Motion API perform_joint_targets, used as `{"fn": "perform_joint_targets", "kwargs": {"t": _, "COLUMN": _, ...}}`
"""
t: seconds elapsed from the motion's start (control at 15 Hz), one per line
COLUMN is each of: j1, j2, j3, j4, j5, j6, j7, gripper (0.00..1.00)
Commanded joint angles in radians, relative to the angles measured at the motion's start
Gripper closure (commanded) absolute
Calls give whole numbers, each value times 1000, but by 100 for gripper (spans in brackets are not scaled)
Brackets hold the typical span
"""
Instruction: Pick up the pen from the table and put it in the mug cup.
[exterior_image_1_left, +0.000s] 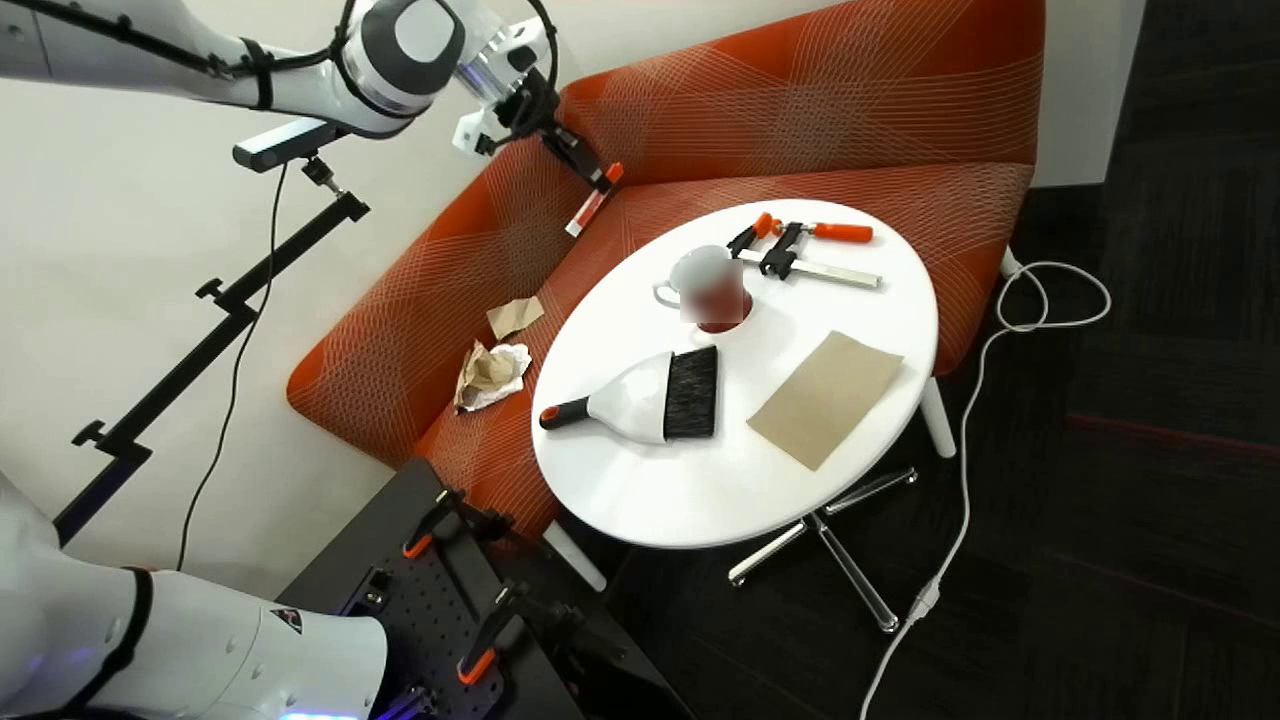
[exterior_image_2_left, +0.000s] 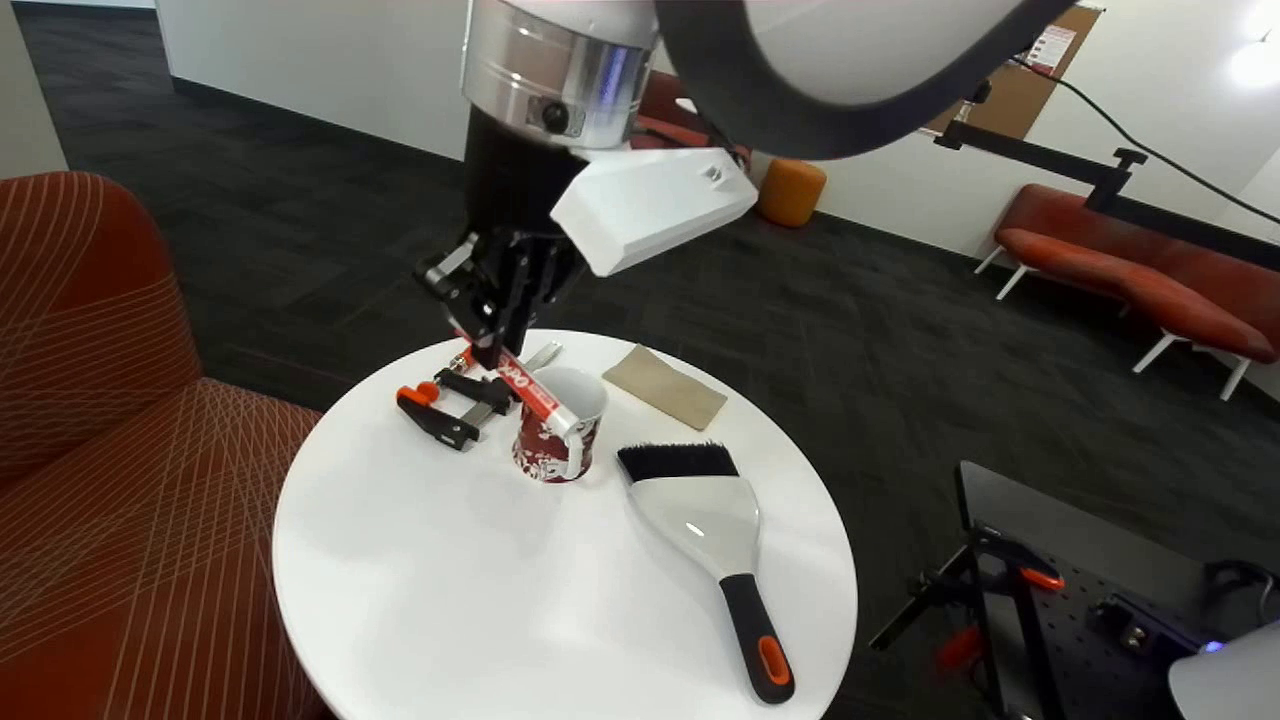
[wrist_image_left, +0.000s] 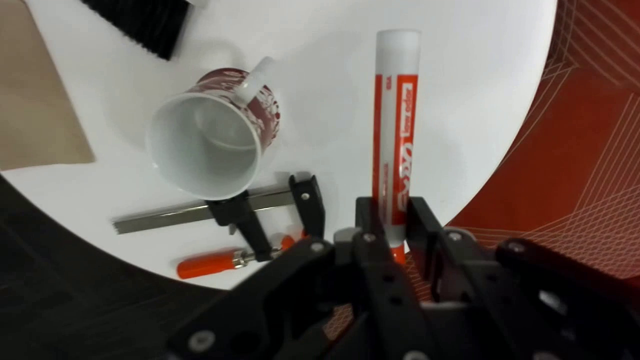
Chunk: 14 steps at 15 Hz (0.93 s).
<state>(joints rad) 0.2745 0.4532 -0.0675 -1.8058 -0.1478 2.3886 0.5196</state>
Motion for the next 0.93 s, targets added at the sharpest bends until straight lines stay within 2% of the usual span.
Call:
{"fn": "perform_joint_targets", "kwargs": {"t": 0.0, "j1": 61, "j2": -119, "j3": -66, "j4": -125, "j5": -149, "j6": 17, "j7": 231, "gripper": 94}}
{"fn": "perform_joint_targets", "kwargs": {"t": 0.07, "j1": 70, "j2": -135, "j3": -76, "j4": -139, "j5": -205, "j6": 8, "j7": 303, "gripper": 94}}
{"fn": "perform_joint_targets", "kwargs": {"t": 0.13, "j1": 14, "j2": -72, "j3": -20, "j4": -65, "j5": -148, "j6": -5, "j7": 200, "gripper": 94}}
{"fn": "perform_joint_targets", "kwargs": {"t": 0.2, "j1": 15, "j2": -82, "j3": -19, "j4": -75, "j5": -165, "j6": -5, "j7": 222, "gripper": 81}}
{"fn": "perform_joint_targets", "kwargs": {"t": 0.47, "j1": 11, "j2": -73, "j3": -14, "j4": -72, "j5": -163, "j6": -5, "j7": 219, "gripper": 81}}
{"fn": "perform_joint_targets", "kwargs": {"t": 0.53, "j1": 11, "j2": -72, "j3": -14, "j4": -72, "j5": -163, "j6": -5, "j7": 219, "gripper": 93}}
{"fn": "perform_joint_targets", "kwargs": {"t": 0.87, "j1": 53, "j2": -29, "j3": -86, "j4": -48, "j5": -351, "j6": 55, "j7": 473, "gripper": 93}}
